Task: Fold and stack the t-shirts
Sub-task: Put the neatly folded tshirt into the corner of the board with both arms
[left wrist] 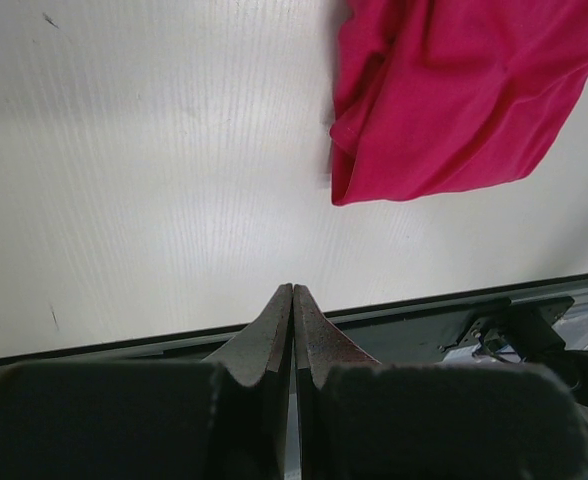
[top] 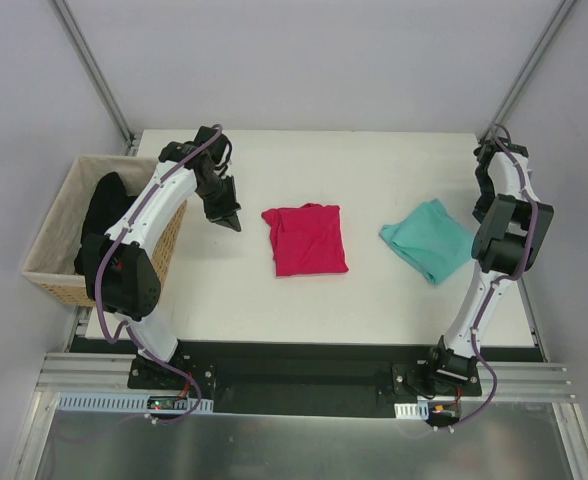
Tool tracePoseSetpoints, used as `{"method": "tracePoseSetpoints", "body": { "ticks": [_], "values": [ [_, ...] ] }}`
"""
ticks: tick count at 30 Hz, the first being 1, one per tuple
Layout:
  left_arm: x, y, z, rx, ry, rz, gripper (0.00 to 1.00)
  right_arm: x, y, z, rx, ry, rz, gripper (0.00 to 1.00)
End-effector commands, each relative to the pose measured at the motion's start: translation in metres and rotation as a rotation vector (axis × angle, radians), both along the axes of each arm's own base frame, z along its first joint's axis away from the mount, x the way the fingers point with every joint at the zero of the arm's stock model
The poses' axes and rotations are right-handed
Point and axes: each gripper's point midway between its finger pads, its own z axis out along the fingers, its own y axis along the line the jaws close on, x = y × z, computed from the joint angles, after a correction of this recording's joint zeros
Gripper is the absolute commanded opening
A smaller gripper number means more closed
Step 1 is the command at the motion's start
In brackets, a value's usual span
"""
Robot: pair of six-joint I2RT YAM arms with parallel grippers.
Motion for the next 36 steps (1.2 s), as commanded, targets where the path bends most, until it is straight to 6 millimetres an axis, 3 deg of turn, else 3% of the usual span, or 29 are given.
{"method": "tracePoseSetpoints", "body": {
  "ticks": [1,11,14,15,16,24,36],
  "values": [
    [0.001,-0.001,0.013,-0.026,-0.027,0.028,0.0,-0.004,-0.016,0.001,0.0,-0.002,-0.031,0.44],
    [0.001,-0.003,0.016,-0.04,-0.031,0.021,0.0,-0.015,-0.015,-0.031,0.041,0.064,-0.055,0.41],
    [0.0,-0.003,0.016,-0.04,-0.031,0.021,0.0,-0.017,-0.014,-0.037,0.049,0.076,-0.059,0.26],
    [0.0,-0.003,0.017,-0.041,-0.033,0.021,0.0,-0.016,-0.014,-0.038,0.051,0.077,-0.058,0.04],
    [0.0,-0.003,0.017,-0.041,-0.032,0.021,0.0,-0.017,-0.013,-0.039,0.056,0.08,-0.06,0.01],
    [0.001,-0.003,0.022,-0.043,-0.045,0.017,0.0,-0.023,-0.008,-0.045,0.078,0.088,-0.069,0.01],
    [-0.007,0.0,0.02,-0.04,-0.04,0.01,0.0,-0.031,0.016,-0.046,0.099,0.098,-0.033,0.01]
  ]
}}
